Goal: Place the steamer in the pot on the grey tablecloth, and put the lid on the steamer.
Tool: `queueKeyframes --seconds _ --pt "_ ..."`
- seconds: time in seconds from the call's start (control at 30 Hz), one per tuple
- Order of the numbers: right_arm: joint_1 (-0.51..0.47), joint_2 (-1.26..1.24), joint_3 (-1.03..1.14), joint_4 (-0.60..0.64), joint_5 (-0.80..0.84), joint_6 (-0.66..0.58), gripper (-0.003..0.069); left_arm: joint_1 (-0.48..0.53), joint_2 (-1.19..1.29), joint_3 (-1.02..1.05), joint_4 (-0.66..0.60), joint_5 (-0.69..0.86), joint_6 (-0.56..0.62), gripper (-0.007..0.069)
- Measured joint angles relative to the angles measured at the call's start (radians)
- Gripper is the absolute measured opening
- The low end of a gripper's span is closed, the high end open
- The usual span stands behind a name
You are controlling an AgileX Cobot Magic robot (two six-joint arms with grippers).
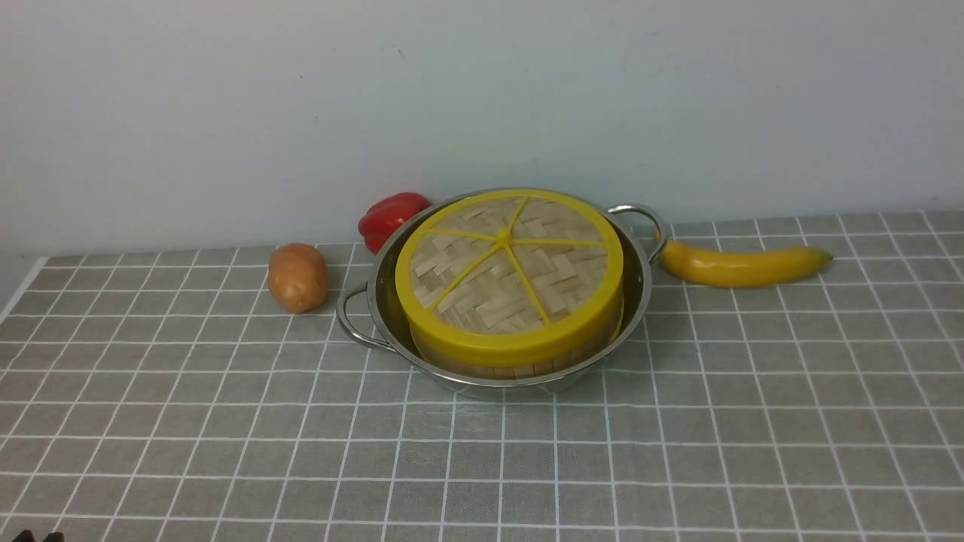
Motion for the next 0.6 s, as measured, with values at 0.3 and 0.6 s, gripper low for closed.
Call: queueKeyframes --seconds 0.3,0.6 --pt "-0.262 -0.252 0.338 -0.053 -0.289 -0.025 0.024 0.0 0.0 0.0 -0.001 -0.001 0.0 0.0108" --pt "-0.295 -0.324 0.509 -0.053 -0.316 -0.018 0.024 0.0 -0.002 0.0 -0.002 -0.001 0.0 0.0118"
